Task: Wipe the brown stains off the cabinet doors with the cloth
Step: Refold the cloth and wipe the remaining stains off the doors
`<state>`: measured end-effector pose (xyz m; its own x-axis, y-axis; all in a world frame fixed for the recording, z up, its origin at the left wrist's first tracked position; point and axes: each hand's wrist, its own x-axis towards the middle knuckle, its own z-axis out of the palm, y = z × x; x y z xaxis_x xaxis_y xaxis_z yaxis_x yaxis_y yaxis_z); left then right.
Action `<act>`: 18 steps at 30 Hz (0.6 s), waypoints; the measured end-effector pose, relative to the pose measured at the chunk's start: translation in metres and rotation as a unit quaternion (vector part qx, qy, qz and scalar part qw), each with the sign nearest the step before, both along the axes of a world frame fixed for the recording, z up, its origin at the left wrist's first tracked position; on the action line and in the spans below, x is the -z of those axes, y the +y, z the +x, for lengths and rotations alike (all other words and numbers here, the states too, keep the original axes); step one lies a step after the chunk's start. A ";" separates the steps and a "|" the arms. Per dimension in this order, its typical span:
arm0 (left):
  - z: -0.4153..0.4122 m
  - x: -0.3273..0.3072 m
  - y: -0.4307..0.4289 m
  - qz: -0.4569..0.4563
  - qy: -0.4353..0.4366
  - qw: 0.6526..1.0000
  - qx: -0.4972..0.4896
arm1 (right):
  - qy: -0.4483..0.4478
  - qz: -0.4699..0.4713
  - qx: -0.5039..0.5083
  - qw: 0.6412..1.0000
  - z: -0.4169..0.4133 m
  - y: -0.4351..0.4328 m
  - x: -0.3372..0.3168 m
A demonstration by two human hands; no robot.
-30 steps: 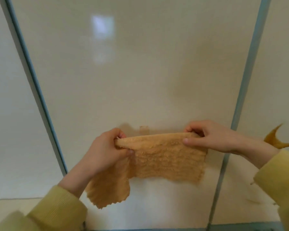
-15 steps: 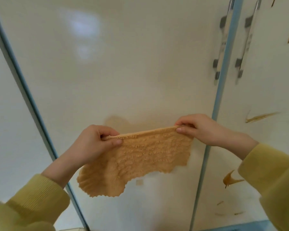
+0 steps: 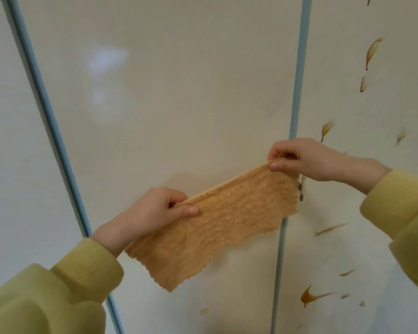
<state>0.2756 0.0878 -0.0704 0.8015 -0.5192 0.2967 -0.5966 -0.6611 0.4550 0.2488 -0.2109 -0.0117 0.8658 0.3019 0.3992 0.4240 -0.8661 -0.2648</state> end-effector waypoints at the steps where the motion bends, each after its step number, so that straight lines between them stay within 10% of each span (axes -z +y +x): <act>1: -0.003 -0.007 0.000 -0.005 -0.003 1.000 0.013 | -0.001 -0.005 0.004 1.000 -0.006 0.000 -0.011; 18: -0.029 -0.096 -0.033 0.001 0.009 1.000 0.019 | -0.021 -0.050 0.080 0.995 -0.072 -0.071 -0.089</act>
